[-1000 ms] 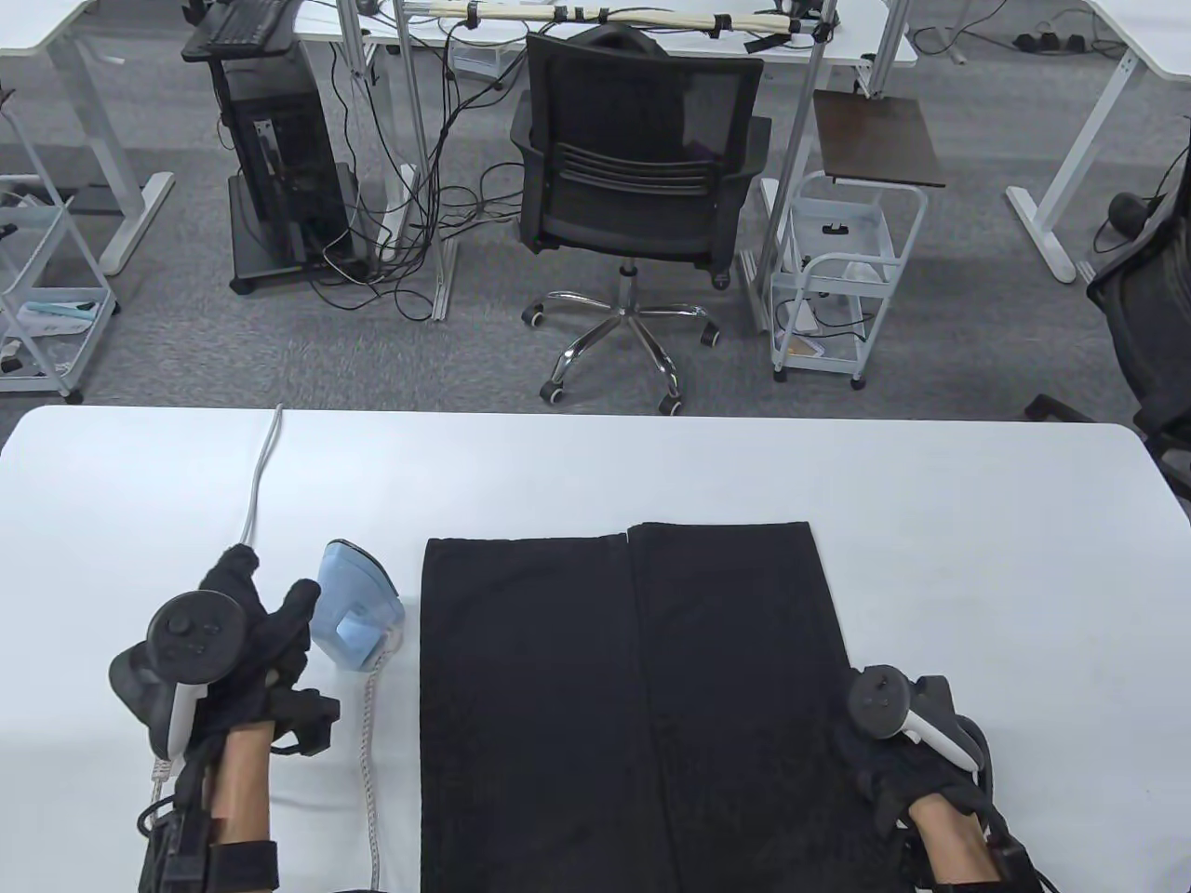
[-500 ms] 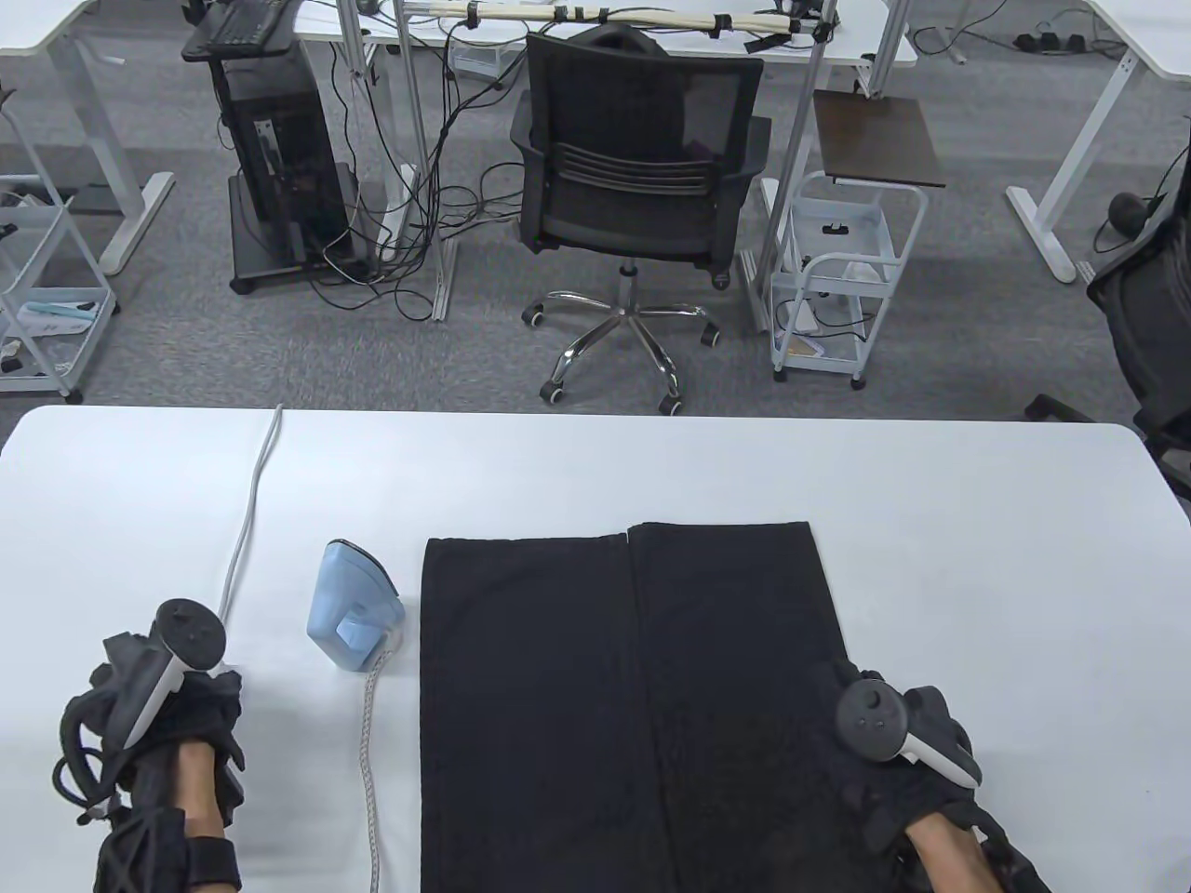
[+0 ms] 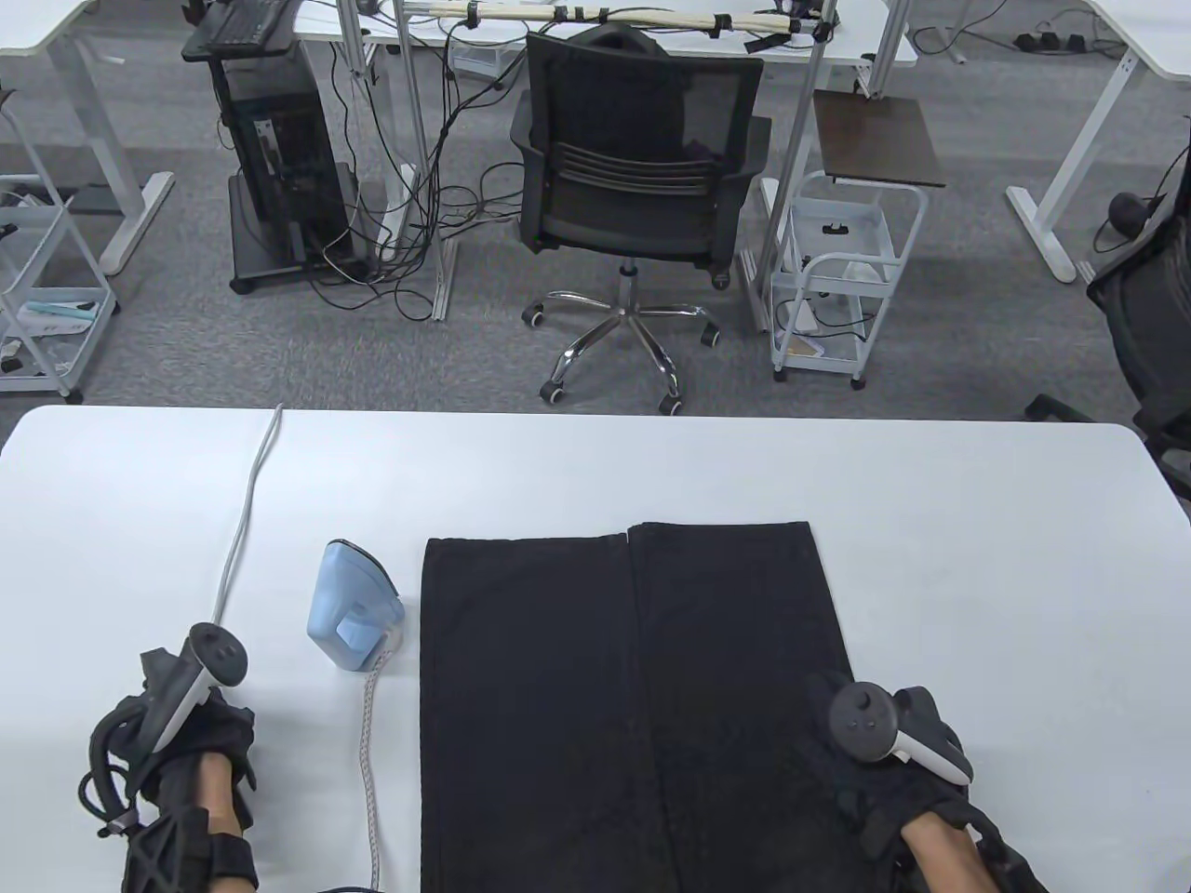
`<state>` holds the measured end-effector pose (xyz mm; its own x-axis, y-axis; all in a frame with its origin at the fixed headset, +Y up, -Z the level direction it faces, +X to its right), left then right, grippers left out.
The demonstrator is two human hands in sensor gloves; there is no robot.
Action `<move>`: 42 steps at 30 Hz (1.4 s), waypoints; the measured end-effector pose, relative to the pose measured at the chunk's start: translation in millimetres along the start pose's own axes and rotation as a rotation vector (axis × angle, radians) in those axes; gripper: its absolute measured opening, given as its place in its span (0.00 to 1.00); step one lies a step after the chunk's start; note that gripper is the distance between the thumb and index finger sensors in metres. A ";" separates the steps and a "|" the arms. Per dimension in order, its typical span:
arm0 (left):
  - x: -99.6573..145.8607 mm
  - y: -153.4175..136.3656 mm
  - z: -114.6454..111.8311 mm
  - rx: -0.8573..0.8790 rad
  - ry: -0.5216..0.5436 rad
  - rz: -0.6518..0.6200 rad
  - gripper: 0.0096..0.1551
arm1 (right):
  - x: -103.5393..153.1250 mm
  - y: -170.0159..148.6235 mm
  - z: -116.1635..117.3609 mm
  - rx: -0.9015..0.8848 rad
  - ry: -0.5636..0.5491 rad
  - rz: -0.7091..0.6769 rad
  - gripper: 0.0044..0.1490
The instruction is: Iron trousers with electric iron on table
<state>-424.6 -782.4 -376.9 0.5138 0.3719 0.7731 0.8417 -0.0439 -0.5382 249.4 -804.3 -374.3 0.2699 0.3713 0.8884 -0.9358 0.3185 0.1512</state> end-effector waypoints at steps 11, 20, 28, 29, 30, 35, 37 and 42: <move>0.3 -5.5 -0.6 0.080 0.009 -0.007 0.47 | -3.4 -2.6 7.1 -0.002 0.039 0.016 0.47; 27.6 0.4 36.8 0.043 0.209 -0.122 0.48 | 5.8 -2.4 -15.1 0.015 -0.085 0.024 0.47; 140.2 12.4 147.0 0.218 0.608 -0.358 0.46 | 37.2 33.9 -73.6 -0.014 -0.305 -0.040 0.47; 160.1 24.8 157.2 0.226 0.660 -0.414 0.46 | 43.5 47.5 -84.5 -0.031 -0.347 -0.067 0.47; 172.9 34.8 162.1 0.226 0.686 -0.453 0.46 | 47.1 56.1 -90.5 -0.034 -0.373 -0.087 0.47; 235.9 120.3 155.4 0.241 0.776 -0.704 0.47 | 69.0 117.3 -109.3 -0.056 -0.555 -0.204 0.47; 248.5 159.9 133.9 0.267 0.765 -0.798 0.47 | 72.3 139.3 -102.5 -0.069 -0.603 -0.235 0.47; 240.1 237.9 58.5 0.255 0.633 -0.905 0.48 | 57.8 169.5 -71.3 -0.005 -0.588 -0.238 0.48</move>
<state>-110.7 -649.3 -338.9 -0.2144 -0.3682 0.9047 0.9253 0.2199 0.3088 122.6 -666.7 -328.2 0.2997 -0.2507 0.9205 -0.8640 0.3380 0.3733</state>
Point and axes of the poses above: the tracker on the back of each hand, its own y axis roughly to the thumb side, its own x axis roughly from the fingertips to the wrist, z = x × y, the point moved 4 cm from there along -x, roughly from the wrist to the fingertips, and after that the axes turned 3 degrees about -x, right-handed, at the moved point
